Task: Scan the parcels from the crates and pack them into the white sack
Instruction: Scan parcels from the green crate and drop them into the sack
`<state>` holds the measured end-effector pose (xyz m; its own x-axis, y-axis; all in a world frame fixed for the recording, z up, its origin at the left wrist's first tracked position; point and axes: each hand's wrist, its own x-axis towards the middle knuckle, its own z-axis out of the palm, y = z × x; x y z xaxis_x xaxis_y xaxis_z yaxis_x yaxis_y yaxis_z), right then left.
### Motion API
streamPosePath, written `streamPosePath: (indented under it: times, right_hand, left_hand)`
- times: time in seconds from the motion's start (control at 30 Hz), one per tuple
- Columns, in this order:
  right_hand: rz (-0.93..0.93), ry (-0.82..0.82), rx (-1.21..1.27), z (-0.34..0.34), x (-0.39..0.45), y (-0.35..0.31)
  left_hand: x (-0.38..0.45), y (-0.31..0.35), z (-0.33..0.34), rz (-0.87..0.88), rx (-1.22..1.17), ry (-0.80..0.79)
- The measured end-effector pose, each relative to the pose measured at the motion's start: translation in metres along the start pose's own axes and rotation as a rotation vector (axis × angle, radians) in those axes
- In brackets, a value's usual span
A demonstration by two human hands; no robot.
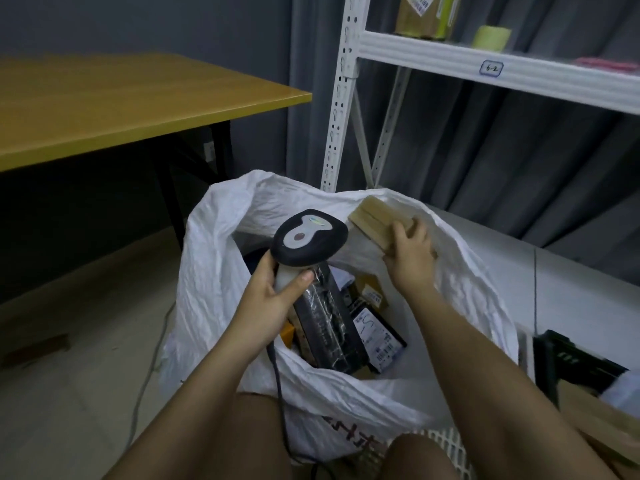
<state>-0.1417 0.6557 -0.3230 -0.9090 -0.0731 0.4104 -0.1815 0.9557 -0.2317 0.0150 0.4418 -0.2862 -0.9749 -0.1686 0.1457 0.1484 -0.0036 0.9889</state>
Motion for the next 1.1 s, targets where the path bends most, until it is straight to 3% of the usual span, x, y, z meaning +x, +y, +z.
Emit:
streamPosePath:
  times: [0.17, 0.27, 0.3, 0.4, 0.43, 0.53, 0.77, 0.97, 1.1]
  right_hand:
    - [0.112, 0.069, 0.482, -0.022, -0.007, 0.001]
    - [0.102, 0.09, 0.433, -0.024, -0.016, -0.004]
    - [0.075, -0.013, 0.359, -0.022, -0.017, -0.003]
    - [-0.026, -0.658, 0.11, -0.021, -0.021, -0.001]
    - [-0.037, -0.71, 0.112, -0.024, -0.023, 0.0]
    - [-0.013, -0.483, 0.246, -0.048, -0.033, 0.002]
    - [0.012, -0.209, 0.371, -0.125, -0.089, 0.036]
    - [0.223, -0.016, 0.464, -0.177, -0.161, 0.098]
    - [0.383, 0.033, 0.436, -0.202, -0.221, 0.153]
  left_hand:
    - [0.001, -0.003, 0.005, -0.01, -0.011, -0.005]
    - [-0.002, -0.001, 0.008, -0.008, -0.008, -0.013]
    - [-0.003, 0.001, 0.009, -0.008, -0.004, -0.016]
    - [-0.009, 0.004, 0.013, -0.015, -0.007, -0.018]
    - [-0.011, 0.005, 0.014, -0.016, -0.005, -0.02]
    - [-0.018, 0.009, 0.023, -0.012, -0.009, -0.031]
    - [-0.043, 0.023, 0.073, 0.058, 0.009, -0.07]
    - [-0.072, 0.047, 0.157, 0.204, -0.027, -0.086]
    - [-0.096, 0.051, 0.218, 0.253, -0.03, -0.24]
